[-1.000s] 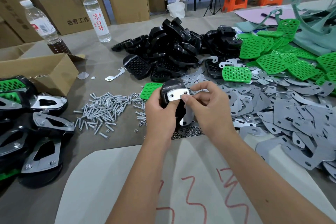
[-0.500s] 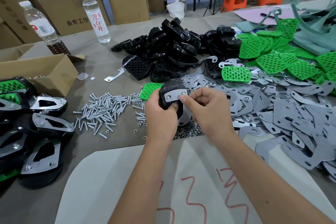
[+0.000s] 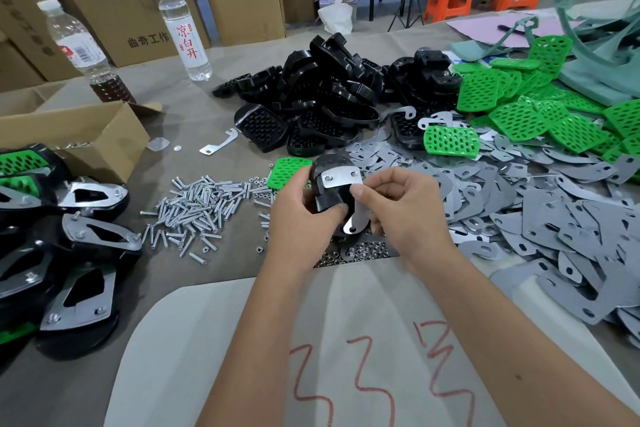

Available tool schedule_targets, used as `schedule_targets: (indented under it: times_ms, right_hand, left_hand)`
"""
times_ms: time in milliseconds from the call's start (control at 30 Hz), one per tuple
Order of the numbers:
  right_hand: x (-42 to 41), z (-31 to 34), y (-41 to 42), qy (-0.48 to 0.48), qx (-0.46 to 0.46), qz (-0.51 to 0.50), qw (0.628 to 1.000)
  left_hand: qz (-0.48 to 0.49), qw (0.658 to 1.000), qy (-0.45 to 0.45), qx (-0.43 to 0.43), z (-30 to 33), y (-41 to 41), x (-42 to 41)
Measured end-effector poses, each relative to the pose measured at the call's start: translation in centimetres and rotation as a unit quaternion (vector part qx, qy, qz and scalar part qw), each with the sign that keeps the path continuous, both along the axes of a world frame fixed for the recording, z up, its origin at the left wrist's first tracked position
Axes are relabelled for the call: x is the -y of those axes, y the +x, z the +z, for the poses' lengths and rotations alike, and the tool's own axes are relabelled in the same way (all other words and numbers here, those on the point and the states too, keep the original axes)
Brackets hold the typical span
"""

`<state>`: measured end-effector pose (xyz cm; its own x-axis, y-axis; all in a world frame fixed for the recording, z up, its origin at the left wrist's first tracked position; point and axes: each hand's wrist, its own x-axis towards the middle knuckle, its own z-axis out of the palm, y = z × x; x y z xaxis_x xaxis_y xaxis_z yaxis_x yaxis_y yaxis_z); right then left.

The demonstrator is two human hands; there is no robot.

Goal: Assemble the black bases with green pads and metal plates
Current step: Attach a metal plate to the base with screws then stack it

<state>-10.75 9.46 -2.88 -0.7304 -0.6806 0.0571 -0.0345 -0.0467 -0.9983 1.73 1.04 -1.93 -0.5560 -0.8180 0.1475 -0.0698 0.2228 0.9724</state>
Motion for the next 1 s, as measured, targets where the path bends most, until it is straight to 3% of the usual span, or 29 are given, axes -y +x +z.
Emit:
schedule_targets:
  times_ms: [167, 833, 1000]
  right_hand:
    - [0.03, -0.07, -0.07, -0.009, -0.006, -0.016, 1.0]
    - [-0.27, 0.16, 0.28, -0.085, 0.009, -0.012, 0.996]
    - [-0.3, 0.24, 0.26, -0.089, 0.024, -0.022, 0.995]
  left_hand:
    - [0.001, 0.996, -0.076, 0.051, 0.42, 0.7, -0.04]
    - [-0.037, 0.998, 0.031, 0.026, -0.16, 0.54, 0.38]
    - [-0.06, 0.998, 0.012, 0.024, -0.19, 0.53, 0.42]
